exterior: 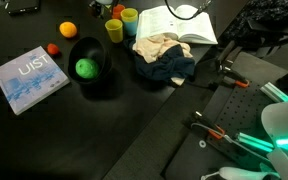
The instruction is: Stack the cups together
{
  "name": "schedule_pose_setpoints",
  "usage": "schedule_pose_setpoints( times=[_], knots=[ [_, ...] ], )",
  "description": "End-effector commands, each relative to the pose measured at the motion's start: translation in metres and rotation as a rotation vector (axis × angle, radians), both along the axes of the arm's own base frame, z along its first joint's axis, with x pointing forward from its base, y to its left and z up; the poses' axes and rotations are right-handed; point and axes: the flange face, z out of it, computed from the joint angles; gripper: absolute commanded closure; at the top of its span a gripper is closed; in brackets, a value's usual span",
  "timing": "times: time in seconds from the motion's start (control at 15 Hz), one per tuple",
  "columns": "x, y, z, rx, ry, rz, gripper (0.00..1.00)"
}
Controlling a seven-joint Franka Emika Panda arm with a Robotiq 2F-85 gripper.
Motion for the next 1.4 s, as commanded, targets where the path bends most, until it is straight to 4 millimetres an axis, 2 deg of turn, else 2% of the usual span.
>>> schedule_pose_setpoints(
  times=[0.0,0.47,0.8,1.33],
  knots=[
    [0.014,0.000,-0.002,-0.054,0.025,-0.054,0.00],
    [0.039,-0.017,0.001,-0.042,0.003,-0.138,0.00],
    [0.045,-0.029,-0.012,0.031,0.041,-0.254,0.00],
    [0.060,-0.028,-0.029,0.126,-0.035,-0.272,0.00]
  ],
)
